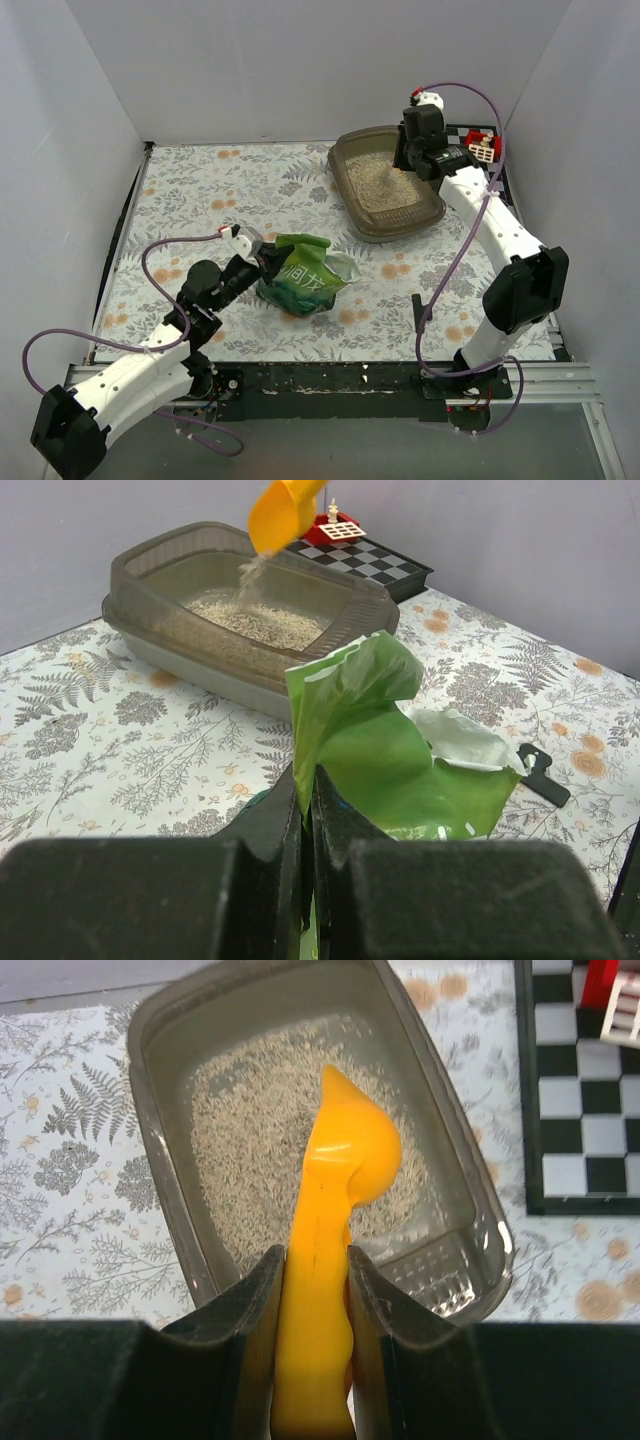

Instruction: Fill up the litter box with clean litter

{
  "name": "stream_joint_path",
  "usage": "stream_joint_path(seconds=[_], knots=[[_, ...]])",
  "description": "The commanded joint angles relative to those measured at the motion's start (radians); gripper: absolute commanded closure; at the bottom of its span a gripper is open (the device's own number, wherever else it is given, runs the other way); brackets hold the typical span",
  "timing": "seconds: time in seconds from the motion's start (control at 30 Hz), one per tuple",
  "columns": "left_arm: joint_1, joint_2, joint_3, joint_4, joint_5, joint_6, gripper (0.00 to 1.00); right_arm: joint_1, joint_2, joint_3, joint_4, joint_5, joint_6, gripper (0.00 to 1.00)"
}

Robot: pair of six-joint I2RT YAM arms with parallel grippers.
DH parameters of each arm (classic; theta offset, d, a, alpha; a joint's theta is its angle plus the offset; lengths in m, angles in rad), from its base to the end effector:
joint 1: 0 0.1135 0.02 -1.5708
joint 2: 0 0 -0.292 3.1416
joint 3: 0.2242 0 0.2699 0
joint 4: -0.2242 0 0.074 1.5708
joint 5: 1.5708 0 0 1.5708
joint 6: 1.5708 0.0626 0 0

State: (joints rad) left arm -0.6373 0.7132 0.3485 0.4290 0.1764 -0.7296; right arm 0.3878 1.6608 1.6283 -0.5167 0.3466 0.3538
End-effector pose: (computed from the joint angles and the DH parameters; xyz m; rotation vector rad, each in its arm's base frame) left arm 0.1556 -0.1289 0.2755 0.0784 1.6351 -1.2093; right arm 0.4011 0.1409 0.3864 0.1683 2.0782 0.0828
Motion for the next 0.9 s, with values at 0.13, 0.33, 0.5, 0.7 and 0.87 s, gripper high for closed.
stream_joint_path(seconds=[0.13,0.33,0.5,0.7,0.87], knots=[[0.004,0.069,0.078,-0.102,-0.023,-0.021,1.0,0.164,0.039,0.211,-0.107,0.31,-0.271,0.99],[0.004,0.065,0.078,-0.108,-0.025,-0.011,1.0,0.233,-0.045,0.183,-0.123,0.373,-0.294,0.99],[0.005,0.043,0.072,-0.111,-0.037,-0.01,1.0,0.261,-0.196,0.156,-0.179,0.09,-0.227,0.99],[0.004,0.045,0.072,-0.111,-0.041,-0.005,1.0,0.266,-0.331,0.139,-0.414,-0.174,-0.156,0.99],[0.005,0.046,0.072,-0.108,-0.032,-0.002,1.0,0.266,-0.463,0.152,-0.561,-0.331,-0.142,0.99]])
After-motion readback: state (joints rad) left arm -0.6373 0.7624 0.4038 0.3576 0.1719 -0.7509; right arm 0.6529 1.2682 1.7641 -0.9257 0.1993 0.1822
